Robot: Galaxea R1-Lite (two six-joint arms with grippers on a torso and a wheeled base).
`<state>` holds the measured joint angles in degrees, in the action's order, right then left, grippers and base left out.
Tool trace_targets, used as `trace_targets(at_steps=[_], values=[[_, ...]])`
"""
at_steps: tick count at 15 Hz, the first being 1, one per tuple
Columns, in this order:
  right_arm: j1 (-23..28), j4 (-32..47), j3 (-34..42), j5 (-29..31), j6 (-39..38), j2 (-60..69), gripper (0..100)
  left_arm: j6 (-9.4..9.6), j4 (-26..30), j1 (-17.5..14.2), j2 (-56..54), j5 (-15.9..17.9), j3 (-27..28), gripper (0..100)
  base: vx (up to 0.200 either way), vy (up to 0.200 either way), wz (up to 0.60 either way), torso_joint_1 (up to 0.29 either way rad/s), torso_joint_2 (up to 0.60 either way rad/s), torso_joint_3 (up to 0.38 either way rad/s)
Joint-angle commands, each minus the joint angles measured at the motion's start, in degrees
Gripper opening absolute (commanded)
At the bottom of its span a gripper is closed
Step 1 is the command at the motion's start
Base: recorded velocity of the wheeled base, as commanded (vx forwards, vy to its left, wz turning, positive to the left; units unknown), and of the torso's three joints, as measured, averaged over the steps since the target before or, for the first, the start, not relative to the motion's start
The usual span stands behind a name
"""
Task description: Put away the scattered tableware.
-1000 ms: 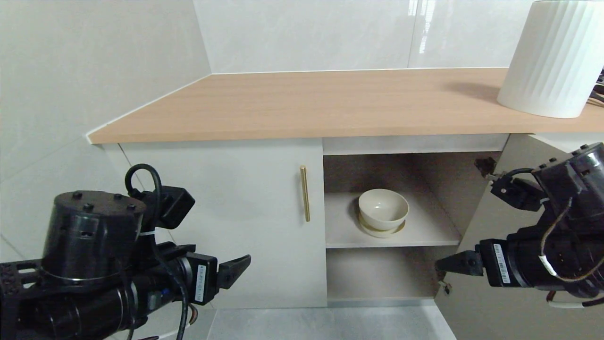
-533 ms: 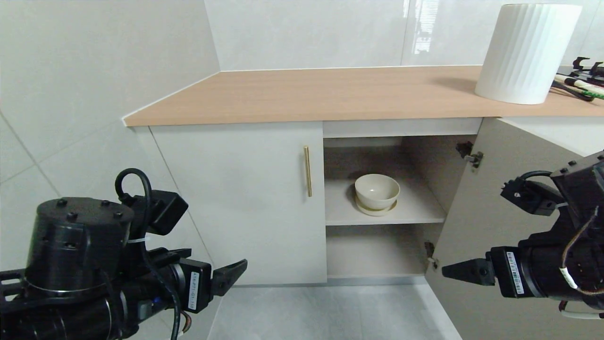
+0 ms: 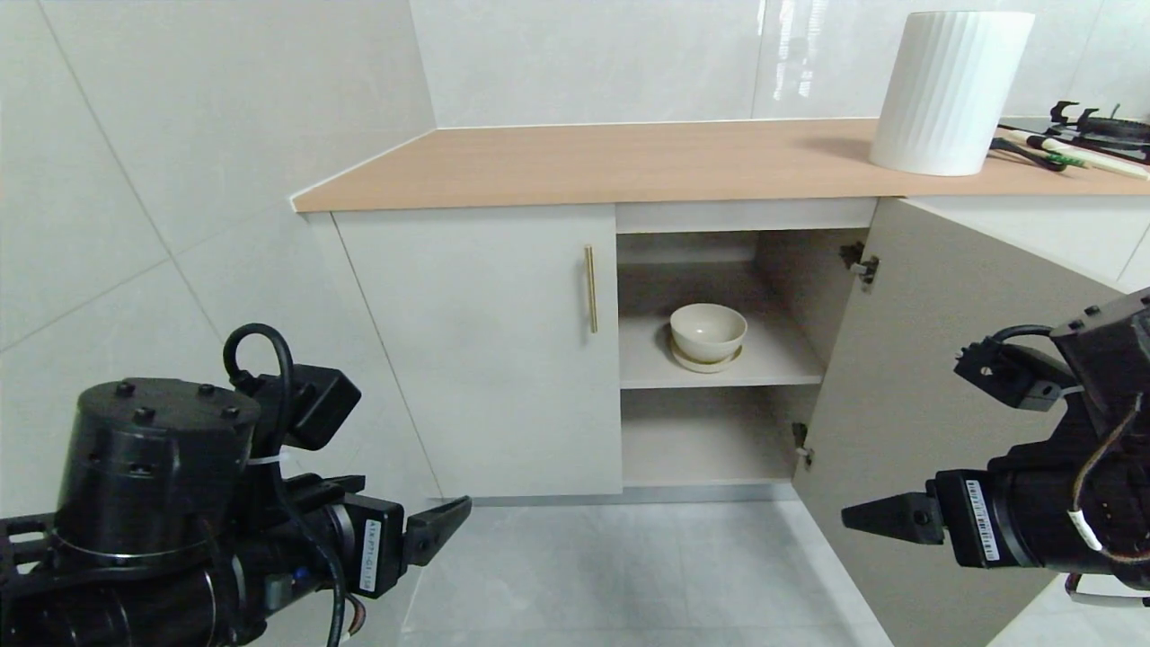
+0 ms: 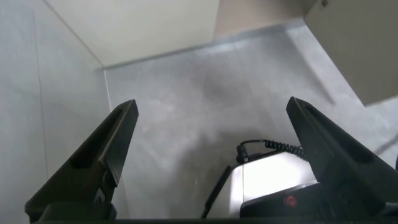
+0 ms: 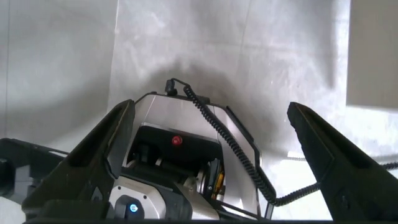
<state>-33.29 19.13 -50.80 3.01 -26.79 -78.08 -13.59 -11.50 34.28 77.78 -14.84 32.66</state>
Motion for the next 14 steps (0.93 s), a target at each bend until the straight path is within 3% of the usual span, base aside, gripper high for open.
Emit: trace_targets(at_steps=[1, 9, 14], values=[[-0.02, 0.03, 0.00, -0.11, -0.01, -0.05, 100, -0.03, -0.02, 0.00, 0.18, -0.02, -0.14, 100, 0.000, 0.000, 0.00, 0.000, 0.00, 0.000], [0.42, 1.70, -0.09, -0.02, 0.08, 1.97, 100, 0.23, -0.02, 0.00, 0.53, -0.02, -0.49, 100, 0.000, 0.000, 0.00, 0.000, 0.00, 0.000], [0.42, 2.23, -0.18, 0.33, 0.25, 2.76, 100, 0.32, -0.02, 0.00, 0.80, -0.11, -0.67, 100, 0.000, -0.200, 0.00, 0.000, 0.00, 0.000]])
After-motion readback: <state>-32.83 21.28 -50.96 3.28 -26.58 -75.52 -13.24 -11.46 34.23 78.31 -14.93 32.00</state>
